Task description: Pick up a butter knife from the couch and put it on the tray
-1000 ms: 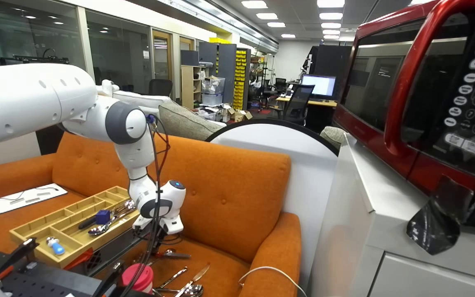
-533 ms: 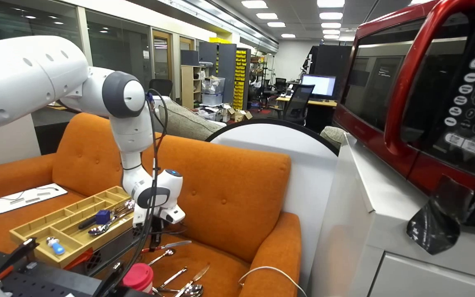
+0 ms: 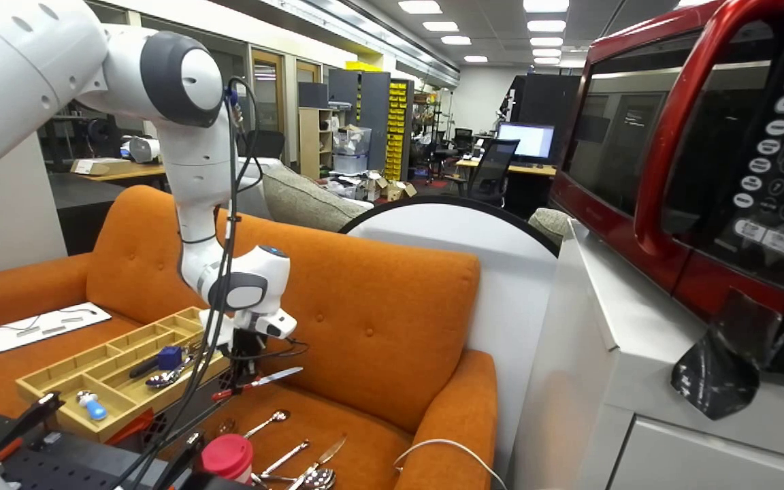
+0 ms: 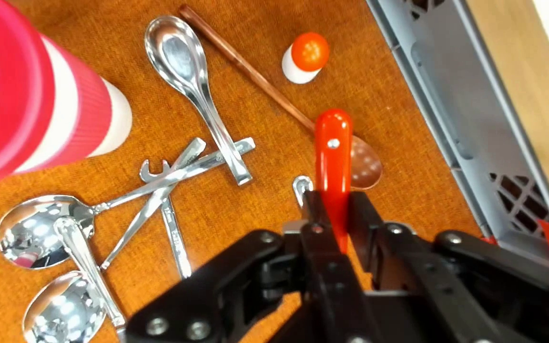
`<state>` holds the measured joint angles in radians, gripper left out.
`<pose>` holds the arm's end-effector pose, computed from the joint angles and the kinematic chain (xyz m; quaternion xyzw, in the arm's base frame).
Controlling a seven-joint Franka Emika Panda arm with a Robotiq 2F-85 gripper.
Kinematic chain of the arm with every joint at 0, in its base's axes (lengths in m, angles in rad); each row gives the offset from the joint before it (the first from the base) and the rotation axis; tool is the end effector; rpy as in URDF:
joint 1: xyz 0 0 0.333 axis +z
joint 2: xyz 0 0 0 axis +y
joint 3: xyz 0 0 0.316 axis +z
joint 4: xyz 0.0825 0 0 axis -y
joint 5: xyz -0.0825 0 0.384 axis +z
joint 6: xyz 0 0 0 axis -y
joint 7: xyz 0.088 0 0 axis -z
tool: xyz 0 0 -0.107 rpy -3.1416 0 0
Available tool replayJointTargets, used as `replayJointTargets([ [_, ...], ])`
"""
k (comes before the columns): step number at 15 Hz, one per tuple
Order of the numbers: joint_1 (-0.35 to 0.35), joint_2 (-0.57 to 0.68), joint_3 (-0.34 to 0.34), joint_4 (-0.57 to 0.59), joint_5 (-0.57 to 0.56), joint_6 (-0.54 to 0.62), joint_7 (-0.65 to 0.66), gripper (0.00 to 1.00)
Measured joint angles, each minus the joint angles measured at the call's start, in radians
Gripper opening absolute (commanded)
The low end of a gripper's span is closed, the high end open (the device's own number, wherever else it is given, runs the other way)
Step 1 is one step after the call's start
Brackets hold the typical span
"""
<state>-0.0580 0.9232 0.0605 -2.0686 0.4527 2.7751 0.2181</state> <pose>0.4994 -0.0122 -0.0337 -0.9346 0.3284 0.1175 0.0695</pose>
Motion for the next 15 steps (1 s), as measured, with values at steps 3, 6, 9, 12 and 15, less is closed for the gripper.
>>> replayJointTargets([
  [3, 0.006, -0.082, 0.043, -0.071, -0.04, 0.017, -0.049, 0.04],
  [6, 0.041, -0.125, 0.072, -0.109, -0.103, 0.022, -0.07, 0.04],
  [9, 0.093, -0.136, 0.083, -0.12, -0.172, 0.022, -0.075, 0.04],
  [12, 0.157, -0.135, 0.087, -0.113, -0.229, 0.022, -0.075, 0.04],
  [15, 0.23, -0.132, 0.089, -0.076, -0.267, 0.018, -0.067, 0.04],
])
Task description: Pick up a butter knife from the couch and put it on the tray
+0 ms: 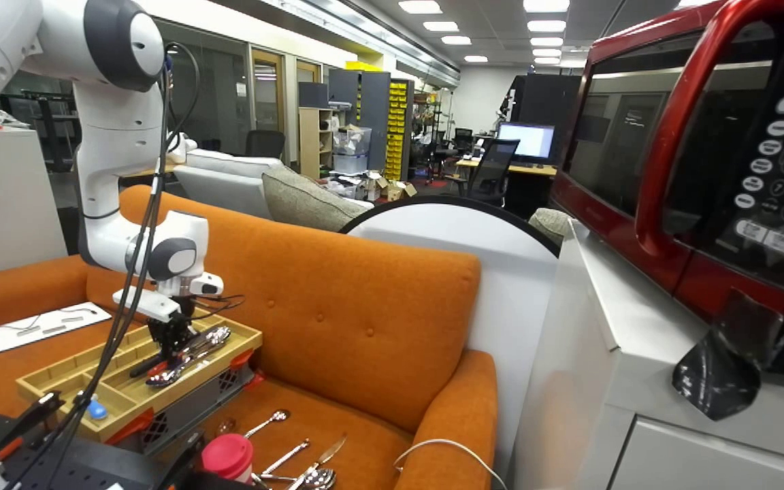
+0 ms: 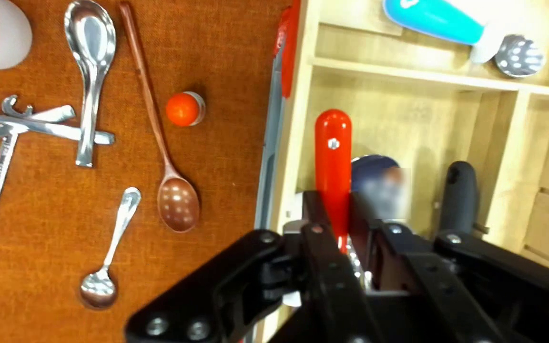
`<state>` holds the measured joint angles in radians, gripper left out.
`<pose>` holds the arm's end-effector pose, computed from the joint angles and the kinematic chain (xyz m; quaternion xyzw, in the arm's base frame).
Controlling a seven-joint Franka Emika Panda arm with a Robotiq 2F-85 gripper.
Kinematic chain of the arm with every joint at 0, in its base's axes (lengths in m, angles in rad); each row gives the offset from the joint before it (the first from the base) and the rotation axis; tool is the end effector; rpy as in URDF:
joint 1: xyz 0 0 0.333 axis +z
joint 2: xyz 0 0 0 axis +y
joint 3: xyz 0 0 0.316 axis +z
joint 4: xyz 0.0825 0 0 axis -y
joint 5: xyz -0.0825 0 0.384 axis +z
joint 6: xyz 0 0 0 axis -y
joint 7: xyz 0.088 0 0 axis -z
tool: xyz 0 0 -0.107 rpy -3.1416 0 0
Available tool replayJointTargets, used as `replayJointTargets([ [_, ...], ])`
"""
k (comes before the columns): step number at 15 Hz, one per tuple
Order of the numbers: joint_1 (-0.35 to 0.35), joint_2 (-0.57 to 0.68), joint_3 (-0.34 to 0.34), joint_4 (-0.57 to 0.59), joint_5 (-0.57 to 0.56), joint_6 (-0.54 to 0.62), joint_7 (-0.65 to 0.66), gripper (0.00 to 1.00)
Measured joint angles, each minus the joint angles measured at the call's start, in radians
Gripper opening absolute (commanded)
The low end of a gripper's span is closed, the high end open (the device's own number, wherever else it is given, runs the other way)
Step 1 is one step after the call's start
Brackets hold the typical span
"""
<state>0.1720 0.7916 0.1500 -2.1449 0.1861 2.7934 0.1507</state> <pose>0.4881 0.1648 0.0223 -0.9940 0.0225 0.0880 0.0611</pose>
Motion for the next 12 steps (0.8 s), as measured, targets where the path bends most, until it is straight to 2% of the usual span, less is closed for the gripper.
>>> replayJointTargets([
  [5, 0.07, 0.053, -0.006, 0.137, -0.006, -0.055, 0.032, 0.04],
  [11, 0.048, 0.26, -0.024, 0.399, 0.007, -0.132, 0.109, 0.04],
  [12, 0.046, 0.286, -0.025, 0.435, 0.008, -0.144, 0.122, 0.42],
])
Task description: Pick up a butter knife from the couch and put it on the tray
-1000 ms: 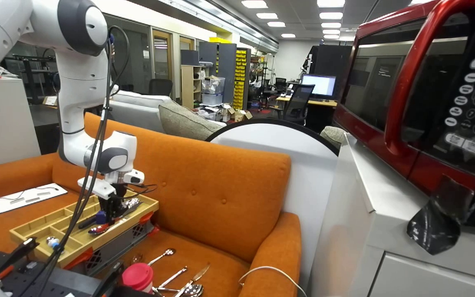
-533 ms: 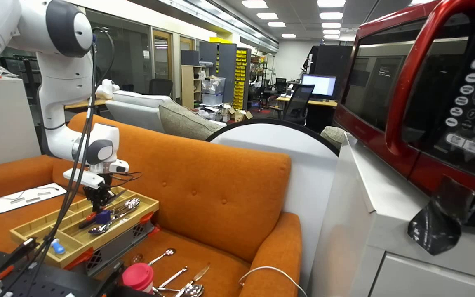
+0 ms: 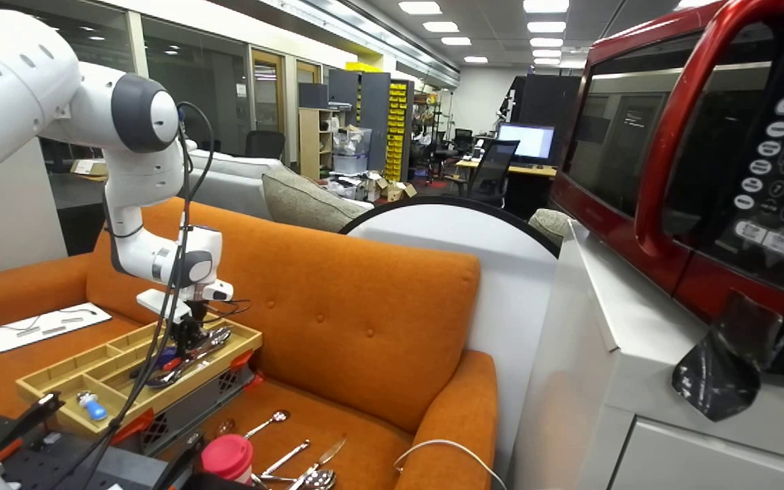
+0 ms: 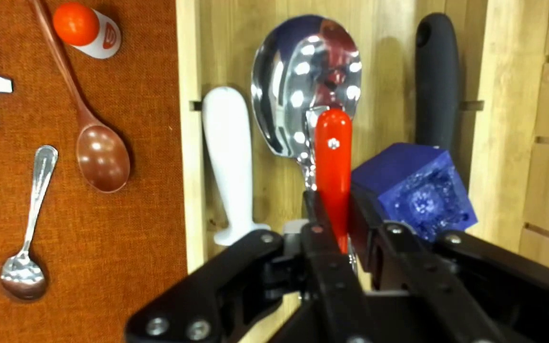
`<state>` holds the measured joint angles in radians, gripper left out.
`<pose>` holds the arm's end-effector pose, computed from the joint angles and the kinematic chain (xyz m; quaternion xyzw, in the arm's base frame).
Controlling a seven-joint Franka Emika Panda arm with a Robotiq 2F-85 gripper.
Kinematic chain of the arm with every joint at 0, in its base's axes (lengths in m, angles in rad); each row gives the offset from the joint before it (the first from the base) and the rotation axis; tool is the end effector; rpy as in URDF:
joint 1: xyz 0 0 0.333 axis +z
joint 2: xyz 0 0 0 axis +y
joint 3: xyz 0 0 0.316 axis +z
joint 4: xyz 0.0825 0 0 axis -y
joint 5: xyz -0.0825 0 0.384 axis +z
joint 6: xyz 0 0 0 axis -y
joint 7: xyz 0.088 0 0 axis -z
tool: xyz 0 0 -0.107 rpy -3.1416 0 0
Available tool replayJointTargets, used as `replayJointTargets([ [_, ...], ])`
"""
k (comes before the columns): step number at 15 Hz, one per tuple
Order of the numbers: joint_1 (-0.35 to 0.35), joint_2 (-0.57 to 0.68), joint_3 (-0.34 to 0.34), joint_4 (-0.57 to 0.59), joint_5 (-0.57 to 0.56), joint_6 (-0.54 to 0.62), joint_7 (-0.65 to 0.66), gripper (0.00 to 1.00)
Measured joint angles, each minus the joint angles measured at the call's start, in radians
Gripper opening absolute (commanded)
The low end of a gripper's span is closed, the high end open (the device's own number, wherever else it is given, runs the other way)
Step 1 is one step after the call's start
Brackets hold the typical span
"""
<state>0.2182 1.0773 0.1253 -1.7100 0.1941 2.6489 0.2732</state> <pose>0.5683 0.1991 -0.0361 -0.9895 0.0822 0.0950 0.0715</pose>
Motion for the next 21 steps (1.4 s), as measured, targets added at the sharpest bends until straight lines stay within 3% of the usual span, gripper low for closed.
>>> replayJointTargets([
  [2, 0.0, 0.037, -0.003, 0.053, 0.0, -0.028, 0.03, 0.49],
  [9, -0.013, 0.056, -0.021, 0.09, 0.011, -0.046, 0.068, 0.98],
  [16, -0.063, -0.009, -0.02, 0.021, 0.065, -0.012, 0.066, 1.0],
  [21, -0.153, -0.056, -0.033, -0.105, 0.163, 0.044, 0.068, 1.0],
])
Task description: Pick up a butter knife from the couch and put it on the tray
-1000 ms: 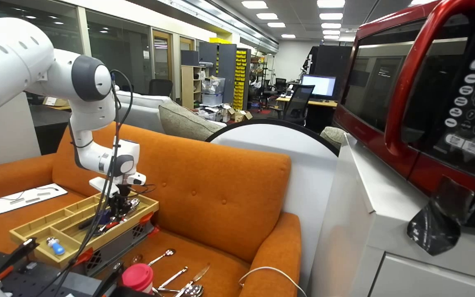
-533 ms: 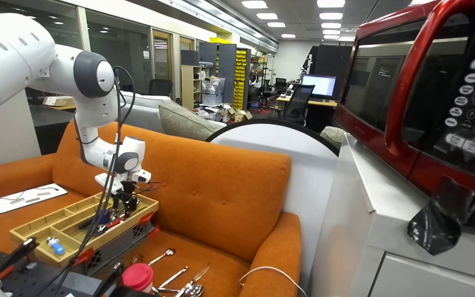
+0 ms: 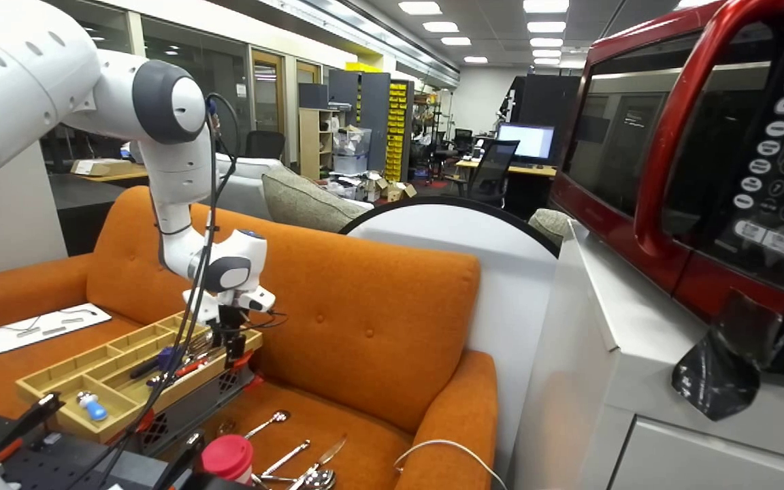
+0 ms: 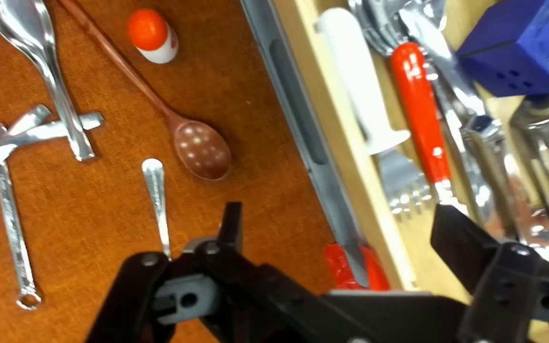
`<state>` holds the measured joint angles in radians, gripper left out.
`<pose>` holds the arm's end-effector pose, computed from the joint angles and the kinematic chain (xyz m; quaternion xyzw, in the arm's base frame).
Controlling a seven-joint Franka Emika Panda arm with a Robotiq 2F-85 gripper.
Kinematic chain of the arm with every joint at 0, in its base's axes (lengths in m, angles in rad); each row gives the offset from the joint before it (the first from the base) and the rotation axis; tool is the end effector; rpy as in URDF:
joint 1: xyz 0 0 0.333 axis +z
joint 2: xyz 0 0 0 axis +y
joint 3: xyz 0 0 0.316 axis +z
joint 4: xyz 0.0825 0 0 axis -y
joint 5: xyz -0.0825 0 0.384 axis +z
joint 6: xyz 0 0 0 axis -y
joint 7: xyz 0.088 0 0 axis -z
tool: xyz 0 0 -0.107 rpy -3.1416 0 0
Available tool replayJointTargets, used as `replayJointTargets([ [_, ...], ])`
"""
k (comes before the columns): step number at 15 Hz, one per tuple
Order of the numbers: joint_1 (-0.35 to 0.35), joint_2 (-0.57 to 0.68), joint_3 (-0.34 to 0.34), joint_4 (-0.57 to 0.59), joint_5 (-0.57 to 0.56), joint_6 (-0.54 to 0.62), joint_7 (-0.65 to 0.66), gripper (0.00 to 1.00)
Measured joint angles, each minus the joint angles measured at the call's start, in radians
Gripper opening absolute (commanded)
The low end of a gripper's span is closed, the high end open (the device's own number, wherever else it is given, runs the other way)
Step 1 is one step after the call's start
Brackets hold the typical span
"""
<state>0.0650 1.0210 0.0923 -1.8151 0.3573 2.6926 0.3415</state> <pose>0.5716 0.0824 -0.0314 -0.9534 0.2726 0.0976 0.0843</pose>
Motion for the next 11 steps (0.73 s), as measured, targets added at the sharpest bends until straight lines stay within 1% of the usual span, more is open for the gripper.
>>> replayJointTargets([
  [3, -0.076, 0.001, -0.01, -0.071, 0.071, -0.001, 0.008, 1.0],
  [5, -0.111, 0.004, -0.021, -0.103, 0.085, -0.013, 0.012, 1.0],
  [9, -0.09, 0.007, -0.017, -0.088, 0.085, -0.013, 0.017, 1.0],
  [11, -0.09, 0.007, -0.018, -0.088, 0.085, -0.012, 0.017, 1.0],
])
